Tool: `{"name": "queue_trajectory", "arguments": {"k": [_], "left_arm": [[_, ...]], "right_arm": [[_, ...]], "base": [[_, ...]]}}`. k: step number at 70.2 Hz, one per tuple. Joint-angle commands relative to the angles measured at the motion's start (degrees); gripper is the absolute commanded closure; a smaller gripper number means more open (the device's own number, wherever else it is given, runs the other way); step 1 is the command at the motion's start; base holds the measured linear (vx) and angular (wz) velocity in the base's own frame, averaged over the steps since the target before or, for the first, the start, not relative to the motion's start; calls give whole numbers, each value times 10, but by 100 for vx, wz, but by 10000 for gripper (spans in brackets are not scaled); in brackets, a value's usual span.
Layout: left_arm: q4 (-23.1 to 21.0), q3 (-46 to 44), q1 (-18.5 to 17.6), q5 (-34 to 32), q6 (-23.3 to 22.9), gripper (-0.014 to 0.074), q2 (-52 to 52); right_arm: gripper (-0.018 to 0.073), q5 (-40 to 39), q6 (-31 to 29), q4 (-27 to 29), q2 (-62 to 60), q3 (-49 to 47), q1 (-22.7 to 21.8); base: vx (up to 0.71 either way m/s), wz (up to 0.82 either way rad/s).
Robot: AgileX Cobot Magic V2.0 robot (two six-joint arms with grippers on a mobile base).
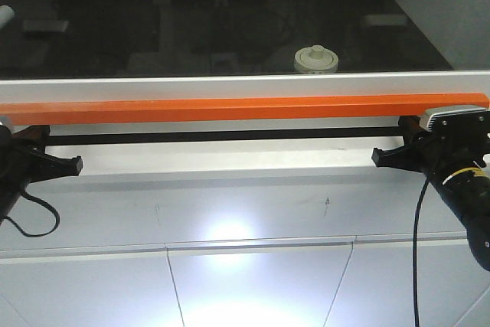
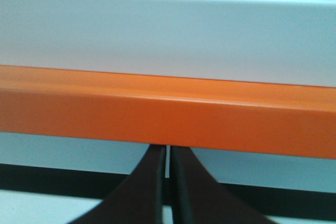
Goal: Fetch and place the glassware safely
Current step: 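Push the orange handle bar upward with both grippers to raise the sash, then release the handle and withdraw both grippers from the sash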
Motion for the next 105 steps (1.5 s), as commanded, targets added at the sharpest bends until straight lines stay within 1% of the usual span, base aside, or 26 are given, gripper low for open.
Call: {"name": "queue_trajectory", "arguments": {"k": [1, 11, 16, 24, 43, 57, 74, 94, 105], "left_arm": [[-6, -21, -3, -133, -3, 603, -57], [-6, -23, -3, -129, -3, 603, -81], [-6, -30, -3, -116, -3, 603, -93], [-6, -50, -3, -74, -3, 603, -120], [-6, -105, -3, -7, -2, 603, -180], [-1, -158, -3, 59, -2, 603, -223], [-1, -207, -3, 141, -2, 603, -270], [-1, -207, -3, 179, -2, 603, -288], [-1, -207, -3, 184, -2, 603, -290]], "right_arm": [[560, -67, -4, -1, -51, -31, -3], [560, -46, -4, -5, -75, -47, -3], [560, -36, -4, -5, -87, -54, -3], [560, -17, -4, -5, -111, -65, -3], [560, 32, -2, -5, -158, -96, -3], [560, 55, -2, -7, -193, -124, -3], [560, 116, -2, -11, -238, -149, -3], [560, 148, -2, -11, -256, -150, -3], [560, 150, 9, -11, -256, -150, -3]], "base": [[0, 0], [0, 0], [0, 0], [0, 0], [0, 0], [0, 0], [0, 0], [0, 0], [0, 0]]}}
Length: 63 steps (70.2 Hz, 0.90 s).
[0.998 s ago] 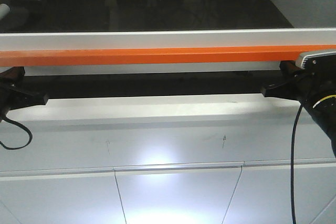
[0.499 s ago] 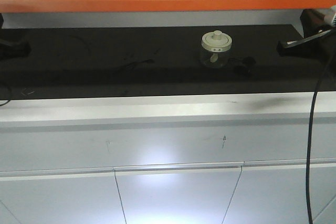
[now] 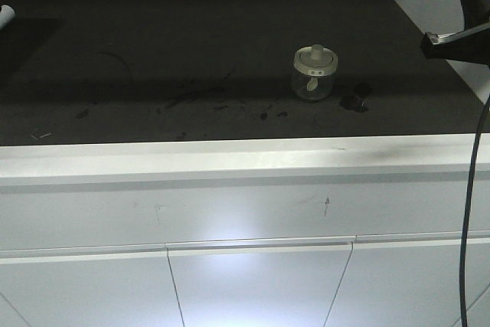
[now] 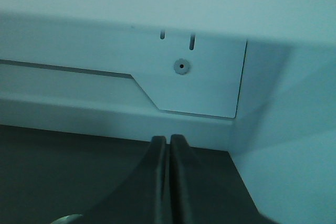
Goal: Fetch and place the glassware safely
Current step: 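Release the handle and withdraw both grippers from the sash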
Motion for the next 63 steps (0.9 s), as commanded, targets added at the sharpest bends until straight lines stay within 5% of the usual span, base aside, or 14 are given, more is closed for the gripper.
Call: {"name": "queue_trajectory", "arguments": {"k": [1, 16, 42, 63], "left_arm": [[-4, -16, -3, -34, -2, 603, -15], [-4, -16, -3, 2, -2, 603, -28], [-4, -2, -3, 233, -2, 603, -141], [-9, 146, -4, 256, -3, 603, -271]], "right_arm": [[560, -36, 10, -1, -18, -18, -3], [560, -12, 42, -26, -33, -18, -3], [560, 140, 72, -31, -147, 20, -3], [560, 144, 82, -31, -237, 122, -2]], "base": [[0, 0], [0, 0], [0, 0], [0, 0]]}}
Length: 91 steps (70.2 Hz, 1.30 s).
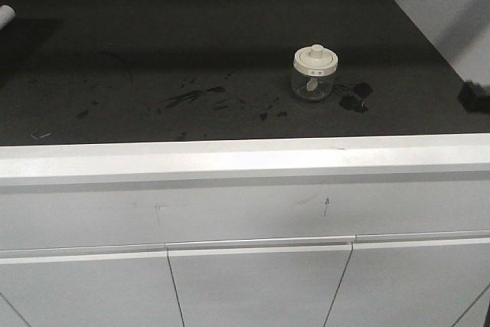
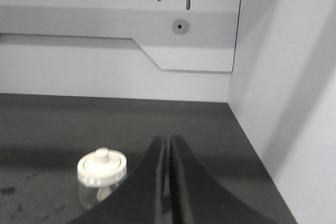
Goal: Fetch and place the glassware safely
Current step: 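Release the handle and withdraw both grippers from the sash, then reach the right gripper over the white-lidded glass jar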
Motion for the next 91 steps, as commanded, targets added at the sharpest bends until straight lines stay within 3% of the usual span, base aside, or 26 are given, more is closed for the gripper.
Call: {"name": "queue_trajectory", "arguments": {"k": [1, 28, 38, 67, 78, 91], "left_arm": [[-8, 36, -5, -31, -3, 603, -50], [-5, 214, -5, 33, -2, 603, -265], [-8, 227, -5, 61, -2, 603, -298], [-8, 227, -5, 66, -2, 603, -299], [-8, 227, -5, 66, -2, 603, -299], [-8, 227, -5, 66, -2, 603, -299]], "right_arm": [[560, -36, 6, -1, -30, 14, -2], [560, -32, 9, -2, -45, 51, -2], [560, -32, 9, -8, -45, 51, -2], [538, -32, 9, -8, -45, 51, -2], [435, -42, 10, -8, -45, 51, -2], [191, -52, 10, -8, -18, 36, -2]], "base": [[0, 0], [0, 0], [0, 0], [0, 0], [0, 0], [0, 0]]}}
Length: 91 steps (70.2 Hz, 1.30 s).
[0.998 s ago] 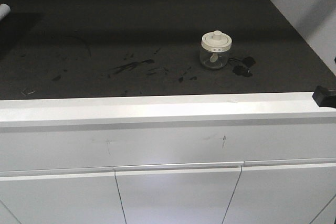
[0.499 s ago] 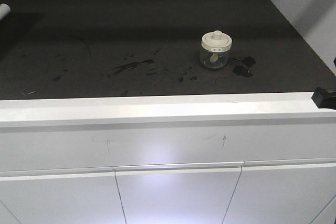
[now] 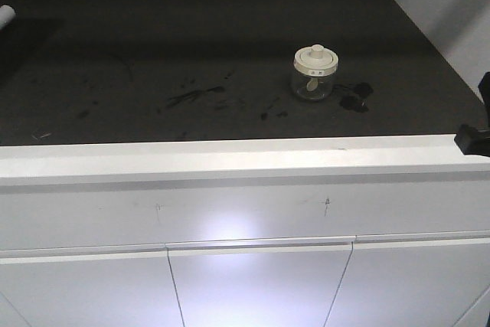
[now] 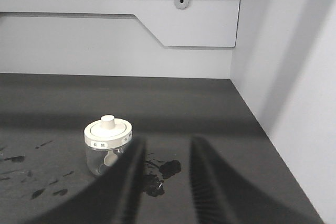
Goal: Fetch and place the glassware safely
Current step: 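Reach the right gripper over the white-lidded glass jar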
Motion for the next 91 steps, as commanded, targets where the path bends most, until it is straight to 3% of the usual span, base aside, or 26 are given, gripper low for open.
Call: {"name": "queue_trajectory", "arguments": {"k": [1, 12, 29, 41, 63, 74, 91], "left_arm": [[-5, -18, -5, -38, -2, 603, 5], [-5, -18, -5, -38, -2, 603, 5], [-5, -18, -5, -38, -2, 603, 5], [-5, -18, -5, -38, -2, 603, 5], [-5, -18, -5, -38, -2, 603, 5], [-5, -18, -5, -38, -2, 603, 5], [-5, -18, -5, -38, -2, 603, 5]], "right_arm": [[174, -48, -2, -3, 17, -30, -2], [44, -58, -2, -3, 71, -69, -2], [40, -90, 9, -24, 190, -147, -2], [40, -132, 60, -76, 282, -210, -2], [40, -190, 202, -239, 453, -390, -1], [40, -173, 221, -269, 530, -498, 21], [40, -100, 221, -270, 627, -618, 63]], "base": [[0, 0], [0, 0], [0, 0], [0, 0], [0, 0], [0, 0], [0, 0]]}}
